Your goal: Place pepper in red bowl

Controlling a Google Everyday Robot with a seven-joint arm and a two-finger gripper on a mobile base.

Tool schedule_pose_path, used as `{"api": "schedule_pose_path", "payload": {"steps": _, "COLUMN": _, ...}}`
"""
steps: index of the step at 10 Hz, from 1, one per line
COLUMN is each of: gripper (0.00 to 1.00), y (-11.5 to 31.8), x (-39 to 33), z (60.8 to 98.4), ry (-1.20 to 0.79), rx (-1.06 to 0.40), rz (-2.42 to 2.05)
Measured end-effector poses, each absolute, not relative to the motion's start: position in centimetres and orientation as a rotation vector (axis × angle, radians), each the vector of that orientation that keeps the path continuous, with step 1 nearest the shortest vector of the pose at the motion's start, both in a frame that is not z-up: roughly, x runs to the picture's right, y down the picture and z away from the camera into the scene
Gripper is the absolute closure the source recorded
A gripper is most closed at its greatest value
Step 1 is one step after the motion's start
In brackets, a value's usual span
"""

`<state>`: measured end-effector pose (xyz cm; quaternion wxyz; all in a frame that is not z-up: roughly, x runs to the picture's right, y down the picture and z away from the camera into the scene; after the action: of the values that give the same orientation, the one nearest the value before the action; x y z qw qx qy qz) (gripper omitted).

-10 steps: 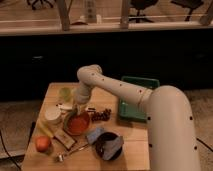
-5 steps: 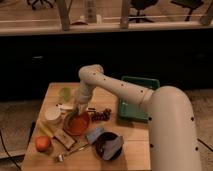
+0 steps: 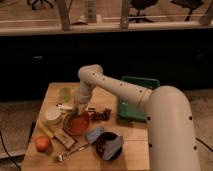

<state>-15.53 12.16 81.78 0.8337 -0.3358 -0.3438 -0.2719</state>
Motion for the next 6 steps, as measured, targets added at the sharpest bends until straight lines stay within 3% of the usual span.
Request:
{"api": "schedule_pose_path", "payload": {"steps": 2, "gripper": 0.2, "y": 12.13, "x": -15.46, "z": 81.93, "ry": -0.73, "rx": -0.715, "rz": -0.577}}
{"api": "schedule_pose_path", "payload": {"steps": 6, "gripper": 0.2, "y": 12.03, "x": -15.25, "z": 82.1, "ry": -0.732, "rx": -0.725, "rz": -0.58}}
